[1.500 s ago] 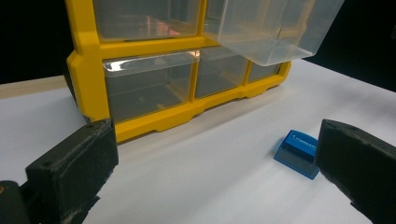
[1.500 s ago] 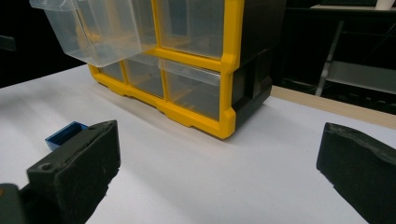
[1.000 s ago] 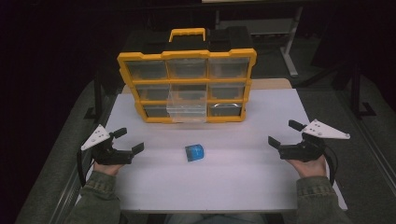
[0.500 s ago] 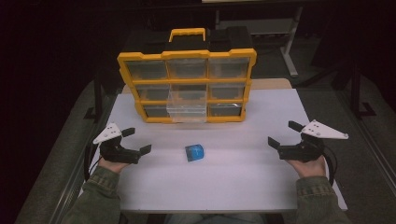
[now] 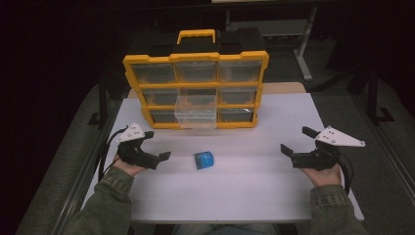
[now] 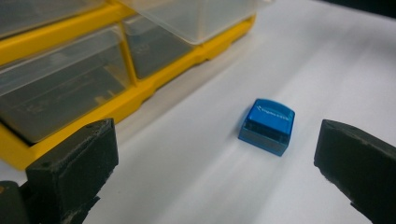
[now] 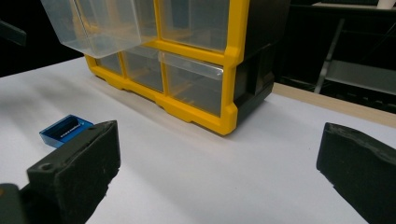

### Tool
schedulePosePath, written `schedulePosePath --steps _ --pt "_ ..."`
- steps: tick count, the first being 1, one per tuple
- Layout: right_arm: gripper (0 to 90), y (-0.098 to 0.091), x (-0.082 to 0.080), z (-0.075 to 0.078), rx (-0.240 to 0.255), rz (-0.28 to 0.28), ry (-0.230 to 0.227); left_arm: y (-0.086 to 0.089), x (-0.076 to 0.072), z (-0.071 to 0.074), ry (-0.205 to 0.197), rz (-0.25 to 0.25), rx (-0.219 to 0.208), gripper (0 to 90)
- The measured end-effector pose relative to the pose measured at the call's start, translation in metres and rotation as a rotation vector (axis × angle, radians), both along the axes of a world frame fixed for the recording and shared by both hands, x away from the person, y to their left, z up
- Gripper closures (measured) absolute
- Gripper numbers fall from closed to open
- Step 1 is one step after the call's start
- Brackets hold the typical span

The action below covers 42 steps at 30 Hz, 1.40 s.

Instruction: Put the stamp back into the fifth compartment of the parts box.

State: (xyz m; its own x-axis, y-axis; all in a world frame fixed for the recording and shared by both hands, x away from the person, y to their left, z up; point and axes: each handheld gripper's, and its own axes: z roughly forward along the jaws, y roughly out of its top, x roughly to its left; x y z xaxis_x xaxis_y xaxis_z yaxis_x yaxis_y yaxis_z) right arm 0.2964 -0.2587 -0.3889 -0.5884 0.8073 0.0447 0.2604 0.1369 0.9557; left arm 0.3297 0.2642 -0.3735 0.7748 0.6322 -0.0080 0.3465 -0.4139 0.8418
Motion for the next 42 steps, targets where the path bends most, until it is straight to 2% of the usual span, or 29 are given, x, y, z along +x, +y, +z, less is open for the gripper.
schedulePosePath --steps 7,12,15,25,30,38,42 --pt "0.0 -0.001 0.0 -0.001 0.0 -0.008 0.006 -0.013 0.002 0.0 0.01 -0.041 0.047 0.0" --pt "0.0 -0.001 0.001 -0.002 0.0 -0.008 0.013 -0.021 0.003 0.001 0.016 -0.06 0.052 0.0" --pt "0.0 0.0 0.001 -0.002 0.0 -0.009 0.013 -0.027 0.004 -0.001 0.012 -0.078 0.074 0.0" --pt "0.0 -0.001 0.0 -0.003 0.003 -0.01 0.015 -0.049 0.005 -0.001 0.02 -0.151 0.109 0.0" --pt "0.0 -0.003 0.0 -0.003 0.006 -0.017 0.016 -0.059 0.005 -0.004 0.034 -0.187 0.128 0.0" --pt "0.0 -0.004 0.0 -0.004 0.006 -0.017 0.02 -0.07 0.009 -0.009 0.06 -0.218 0.15 0.0" --pt "0.0 -0.006 0.0 -0.005 0.034 -0.023 0.018 -0.076 0.009 -0.013 0.078 -0.243 0.152 0.0"
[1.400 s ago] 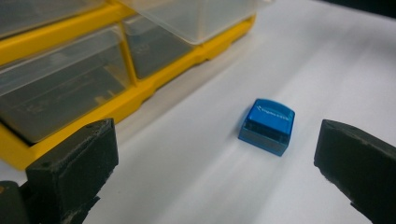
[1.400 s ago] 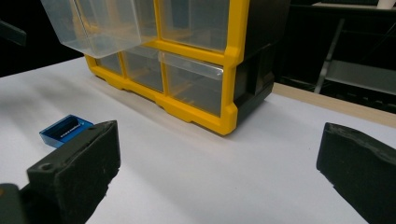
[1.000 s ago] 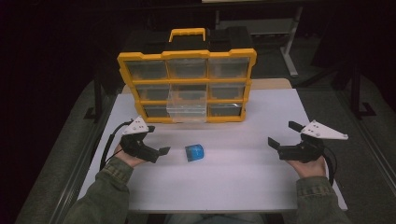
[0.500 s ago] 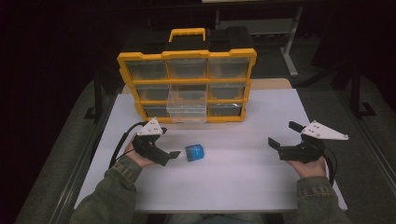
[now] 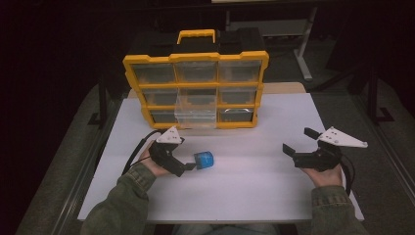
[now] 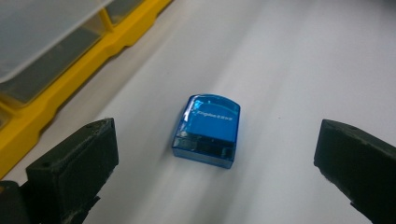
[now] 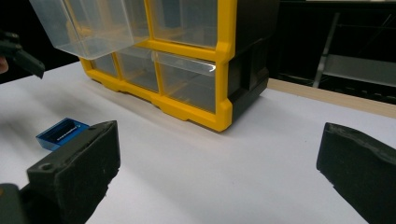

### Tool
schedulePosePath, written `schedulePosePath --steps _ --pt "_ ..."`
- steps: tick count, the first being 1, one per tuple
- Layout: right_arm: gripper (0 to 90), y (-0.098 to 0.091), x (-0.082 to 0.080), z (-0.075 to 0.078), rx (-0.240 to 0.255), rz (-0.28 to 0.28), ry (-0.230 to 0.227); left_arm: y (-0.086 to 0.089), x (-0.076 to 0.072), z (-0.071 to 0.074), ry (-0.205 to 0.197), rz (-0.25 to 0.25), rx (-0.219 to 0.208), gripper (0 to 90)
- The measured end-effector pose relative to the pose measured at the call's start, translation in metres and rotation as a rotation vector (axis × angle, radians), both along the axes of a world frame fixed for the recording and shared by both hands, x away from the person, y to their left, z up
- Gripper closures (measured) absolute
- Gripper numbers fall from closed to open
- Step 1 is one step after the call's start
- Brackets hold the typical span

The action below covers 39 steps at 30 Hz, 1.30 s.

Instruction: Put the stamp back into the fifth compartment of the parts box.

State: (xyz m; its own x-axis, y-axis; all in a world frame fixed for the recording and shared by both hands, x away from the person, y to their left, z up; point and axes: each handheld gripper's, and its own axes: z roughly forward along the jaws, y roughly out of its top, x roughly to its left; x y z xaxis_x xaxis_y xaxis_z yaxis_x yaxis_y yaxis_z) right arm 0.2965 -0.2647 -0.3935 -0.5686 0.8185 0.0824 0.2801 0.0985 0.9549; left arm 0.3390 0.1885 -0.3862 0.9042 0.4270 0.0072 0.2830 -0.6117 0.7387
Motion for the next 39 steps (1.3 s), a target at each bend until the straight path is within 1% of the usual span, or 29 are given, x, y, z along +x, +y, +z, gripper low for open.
schedulePosePath --steps 5,8,12,13,16,19,20,22,24,26,29,30,31,34,35,36,37,39 --pt "0.0 -0.001 0.0 0.0 0.001 -0.004 0.002 -0.009 0.002 -0.005 0.005 -0.023 0.038 0.0" --pt "0.0 0.0 0.0 -0.001 -0.009 0.002 0.002 -0.014 0.003 -0.007 0.006 -0.034 0.051 0.0" --pt "0.0 0.001 0.001 -0.002 -0.017 0.007 0.012 -0.017 0.005 -0.01 0.009 -0.046 0.051 0.0" --pt "0.0 0.001 0.002 -0.002 -0.021 0.01 0.013 -0.019 0.005 -0.011 0.017 -0.058 0.053 0.0" --pt "0.0 0.0 0.001 -0.001 -0.017 0.01 0.013 -0.022 0.007 -0.014 0.025 -0.07 0.058 0.0" --pt "0.0 0.0 0.001 -0.002 -0.017 0.01 0.015 -0.026 0.011 -0.016 0.026 -0.068 0.058 0.0" --pt "0.0 0.001 0.001 -0.002 -0.018 0.011 0.016 -0.026 0.012 -0.017 0.031 -0.07 0.056 0.0" --pt "0.0 0.001 0.001 -0.002 -0.02 0.013 0.015 -0.027 0.015 -0.02 0.063 -0.087 0.048 0.0" --pt "0.0 0.002 0.001 -0.002 -0.025 0.014 0.015 -0.03 0.016 -0.024 0.055 -0.097 0.079 0.0" --pt "0.0 0.001 0.002 -0.002 -0.022 0.013 0.015 -0.032 0.017 -0.027 0.059 -0.099 0.089 0.0" --pt "0.0 0.001 0.002 -0.003 -0.022 0.014 0.018 -0.035 0.018 -0.031 0.037 -0.095 0.105 2.2" --pt "0.0 0.001 0.002 -0.003 -0.022 0.015 0.02 -0.035 0.018 -0.031 0.037 -0.095 0.105 2.8" --pt "0.0 0.001 0.002 -0.003 -0.022 0.016 0.021 -0.036 0.02 -0.033 0.034 -0.093 0.116 3.7" --pt "0.0 0.001 0.002 -0.003 -0.024 0.017 0.02 -0.036 0.024 -0.037 0.037 -0.086 0.115 4.8" --pt "0.0 0.001 0.002 -0.003 -0.024 0.017 0.018 -0.035 0.025 -0.037 0.038 -0.087 0.123 4.8" --pt "0.0 0.001 0.002 -0.002 -0.023 0.017 0.02 -0.035 0.026 -0.038 0.04 -0.08 0.117 5.0" --pt "0.0 0.001 0.002 -0.003 -0.022 0.017 0.02 -0.035 0.027 -0.038 0.038 -0.083 0.121 5.4" --pt "0.0 0.001 0.002 -0.003 -0.022 0.017 0.022 -0.035 0.028 -0.039 0.043 -0.083 0.115 6.8"
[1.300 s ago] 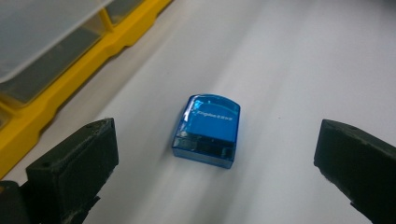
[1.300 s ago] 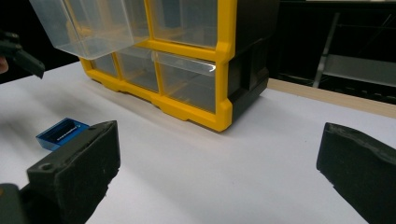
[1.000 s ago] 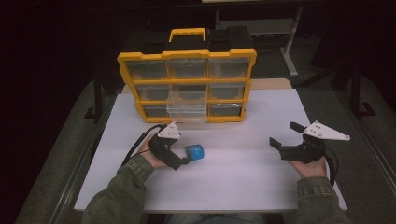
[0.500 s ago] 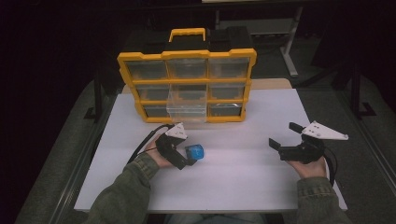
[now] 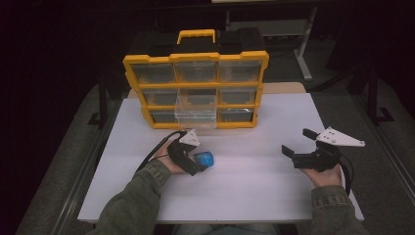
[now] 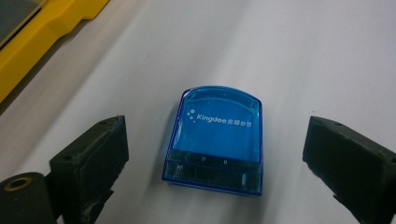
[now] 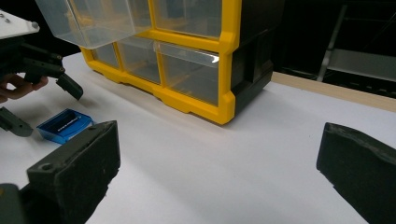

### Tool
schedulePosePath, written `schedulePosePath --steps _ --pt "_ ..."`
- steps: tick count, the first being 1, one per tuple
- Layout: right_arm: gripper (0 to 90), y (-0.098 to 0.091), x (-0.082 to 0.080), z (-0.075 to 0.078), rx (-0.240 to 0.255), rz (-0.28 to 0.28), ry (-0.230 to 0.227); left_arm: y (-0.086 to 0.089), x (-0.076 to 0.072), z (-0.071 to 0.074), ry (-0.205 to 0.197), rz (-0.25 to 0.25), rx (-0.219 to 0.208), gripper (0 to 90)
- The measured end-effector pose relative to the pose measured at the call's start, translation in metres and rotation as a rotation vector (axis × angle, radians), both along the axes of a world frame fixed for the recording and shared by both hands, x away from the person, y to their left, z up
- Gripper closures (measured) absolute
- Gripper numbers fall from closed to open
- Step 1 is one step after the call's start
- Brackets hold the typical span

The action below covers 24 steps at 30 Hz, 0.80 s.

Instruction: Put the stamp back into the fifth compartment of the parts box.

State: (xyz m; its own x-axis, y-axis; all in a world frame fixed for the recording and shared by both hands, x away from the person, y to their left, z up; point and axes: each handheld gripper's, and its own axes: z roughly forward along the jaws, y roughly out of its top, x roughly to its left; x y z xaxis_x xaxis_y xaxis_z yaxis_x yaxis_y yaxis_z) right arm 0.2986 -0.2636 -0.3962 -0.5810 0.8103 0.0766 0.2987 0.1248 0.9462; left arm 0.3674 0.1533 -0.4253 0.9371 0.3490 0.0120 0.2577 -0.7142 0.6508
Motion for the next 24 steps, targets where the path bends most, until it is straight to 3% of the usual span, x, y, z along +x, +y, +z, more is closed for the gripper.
schedulePosePath --steps 13,24 --pt "0.0 0.0 0.0 -0.0001 0.0 -0.001 0.001 -0.0053 0.0037 -0.0037 0.019 -0.039 -0.008 16.7" --pt "0.0 0.0008 -0.0001 -0.0007 -0.001 0.008 0.011 -0.0044 0.0068 -0.0103 0.043 -0.042 -0.017 34.8"
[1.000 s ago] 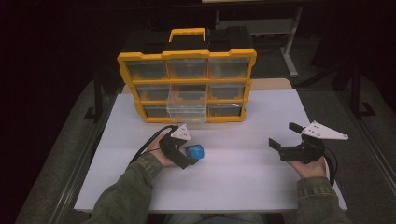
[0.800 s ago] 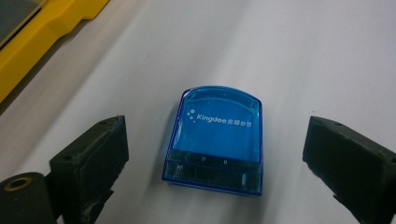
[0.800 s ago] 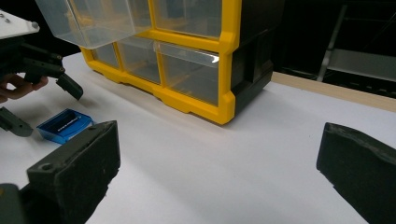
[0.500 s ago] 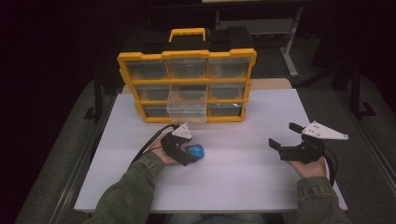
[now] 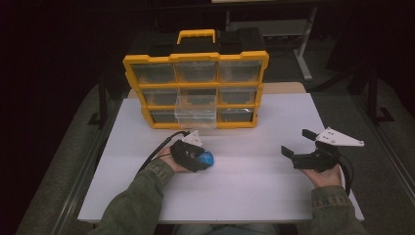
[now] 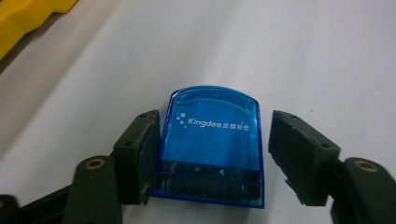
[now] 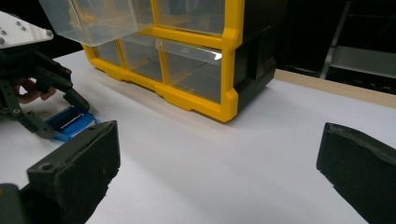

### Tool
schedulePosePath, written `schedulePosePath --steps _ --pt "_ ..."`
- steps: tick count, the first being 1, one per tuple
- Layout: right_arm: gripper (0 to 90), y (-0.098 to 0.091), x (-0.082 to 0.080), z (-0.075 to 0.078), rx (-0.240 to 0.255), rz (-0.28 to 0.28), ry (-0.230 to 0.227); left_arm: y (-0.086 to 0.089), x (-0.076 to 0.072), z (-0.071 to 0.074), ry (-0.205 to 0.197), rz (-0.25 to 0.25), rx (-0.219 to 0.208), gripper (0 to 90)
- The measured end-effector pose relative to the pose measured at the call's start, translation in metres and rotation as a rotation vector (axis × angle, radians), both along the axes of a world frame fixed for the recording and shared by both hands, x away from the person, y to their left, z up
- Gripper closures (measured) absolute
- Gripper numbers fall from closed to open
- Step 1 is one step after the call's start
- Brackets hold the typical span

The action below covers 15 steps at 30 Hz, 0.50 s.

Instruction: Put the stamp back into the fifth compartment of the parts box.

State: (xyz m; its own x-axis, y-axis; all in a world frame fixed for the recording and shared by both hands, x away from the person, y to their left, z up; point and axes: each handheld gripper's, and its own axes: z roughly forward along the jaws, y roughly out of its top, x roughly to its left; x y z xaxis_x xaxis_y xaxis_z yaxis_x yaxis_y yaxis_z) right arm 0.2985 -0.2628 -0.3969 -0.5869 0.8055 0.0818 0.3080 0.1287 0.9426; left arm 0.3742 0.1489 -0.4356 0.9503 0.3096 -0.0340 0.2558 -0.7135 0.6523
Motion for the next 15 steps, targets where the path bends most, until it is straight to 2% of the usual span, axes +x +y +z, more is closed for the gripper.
schedulePosePath --steps 4,15 --pt "0.0 0.0 -0.0002 0.0001 -0.003 -0.004 -0.001 0.002 0.0011 -0.0005 -0.005 0.003 -0.005 39.6" --pt "0.0 -0.0009 -0.0007 0.0006 -0.001 -0.008 -0.004 0.0012 -0.0006 -0.0008 -0.031 -0.014 0.015 41.1"
